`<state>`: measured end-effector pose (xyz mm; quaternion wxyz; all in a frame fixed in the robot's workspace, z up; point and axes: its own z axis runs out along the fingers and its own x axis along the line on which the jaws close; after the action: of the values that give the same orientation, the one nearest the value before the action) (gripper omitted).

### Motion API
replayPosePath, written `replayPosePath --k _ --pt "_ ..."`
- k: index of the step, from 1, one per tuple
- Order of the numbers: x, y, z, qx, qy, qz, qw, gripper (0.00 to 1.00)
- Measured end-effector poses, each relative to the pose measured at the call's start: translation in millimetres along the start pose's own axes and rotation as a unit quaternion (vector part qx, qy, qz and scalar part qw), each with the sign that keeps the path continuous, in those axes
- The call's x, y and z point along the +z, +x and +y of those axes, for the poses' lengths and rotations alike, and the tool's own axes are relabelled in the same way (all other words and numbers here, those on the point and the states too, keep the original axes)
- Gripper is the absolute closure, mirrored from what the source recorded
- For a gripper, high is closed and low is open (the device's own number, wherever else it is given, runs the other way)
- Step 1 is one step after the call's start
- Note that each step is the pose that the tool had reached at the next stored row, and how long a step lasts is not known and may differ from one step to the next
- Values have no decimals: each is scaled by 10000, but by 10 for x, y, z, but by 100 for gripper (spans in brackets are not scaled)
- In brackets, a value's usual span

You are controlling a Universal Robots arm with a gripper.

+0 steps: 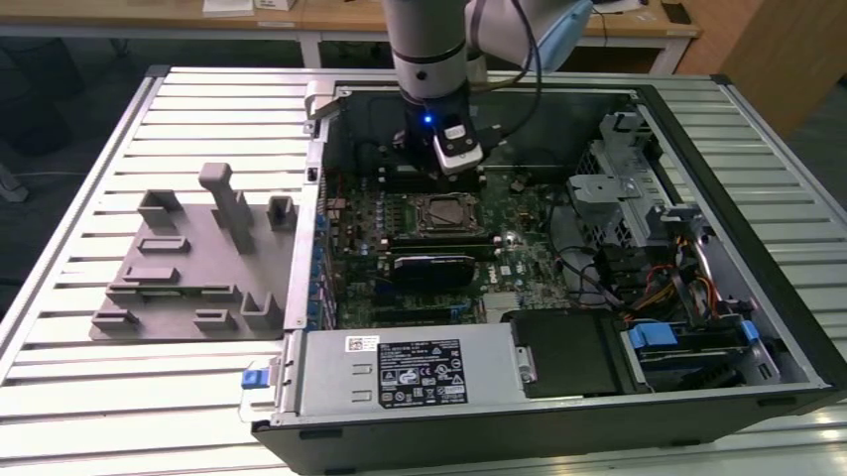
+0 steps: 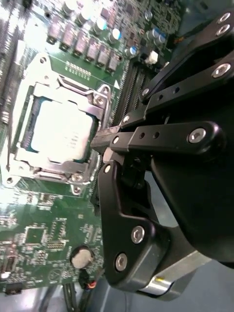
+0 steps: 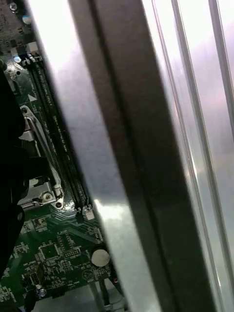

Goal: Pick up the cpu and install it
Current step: 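Install the first cpu locking lever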

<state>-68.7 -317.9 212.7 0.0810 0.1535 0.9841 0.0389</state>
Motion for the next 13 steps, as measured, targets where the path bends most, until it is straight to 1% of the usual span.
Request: replayPosePath --k 6,9,10,11,13 --pt "-4 -44 -113 0 57 80 10000 89" --pt "-5 -63 -152 -2 102 131 9999 89" --pt "-5 -69 -159 -3 126 155 9998 89" --pt "-4 -75 -163 -5 163 189 9997 89" --pt "-3 -80 -163 -10 251 262 9993 89"
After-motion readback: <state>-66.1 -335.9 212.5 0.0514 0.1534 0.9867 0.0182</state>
